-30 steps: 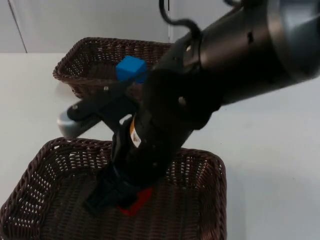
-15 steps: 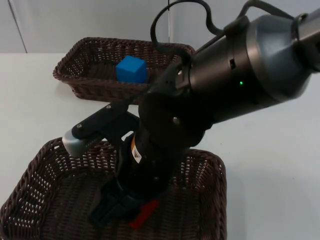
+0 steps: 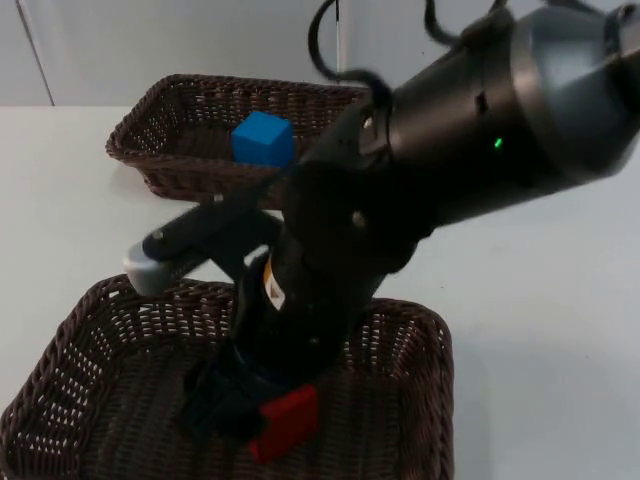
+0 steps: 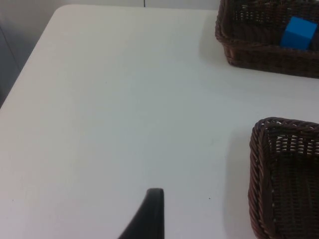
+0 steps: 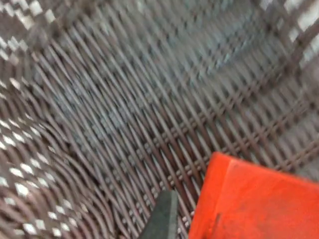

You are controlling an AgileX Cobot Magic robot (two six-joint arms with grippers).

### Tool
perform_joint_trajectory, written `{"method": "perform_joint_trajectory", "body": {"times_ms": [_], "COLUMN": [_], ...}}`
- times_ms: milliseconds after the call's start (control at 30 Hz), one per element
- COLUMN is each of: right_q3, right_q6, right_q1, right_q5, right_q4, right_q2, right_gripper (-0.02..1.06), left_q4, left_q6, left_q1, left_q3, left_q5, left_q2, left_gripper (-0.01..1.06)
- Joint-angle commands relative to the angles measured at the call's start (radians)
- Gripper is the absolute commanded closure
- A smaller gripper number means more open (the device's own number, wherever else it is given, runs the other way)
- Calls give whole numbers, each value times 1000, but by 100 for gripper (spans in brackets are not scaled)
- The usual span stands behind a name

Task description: Pick up one cube with the left hand and place it into the upper basket. Pick up one cube with the right hand and place it into the lower basket.

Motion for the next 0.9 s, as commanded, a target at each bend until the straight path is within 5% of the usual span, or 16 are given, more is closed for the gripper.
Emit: {"method": "perform_joint_trajectory", "body": {"times_ms": [0,867], "right_q3": [-1,14], "right_q6": [2,-20], "right_q1": [-2,-2], "right_q5": [3,62], "right_q4": [-3,-9], "right_q2": [-72,-490], "right_gripper": [29,29], "left_q4": [4,4], "left_q6": [-4,-4], "left_q1": [2,2], "left_q3": [4,4], "left_q5": [-1,-1], "left_q2": [-4,-4], "left_gripper": [15,15]}}
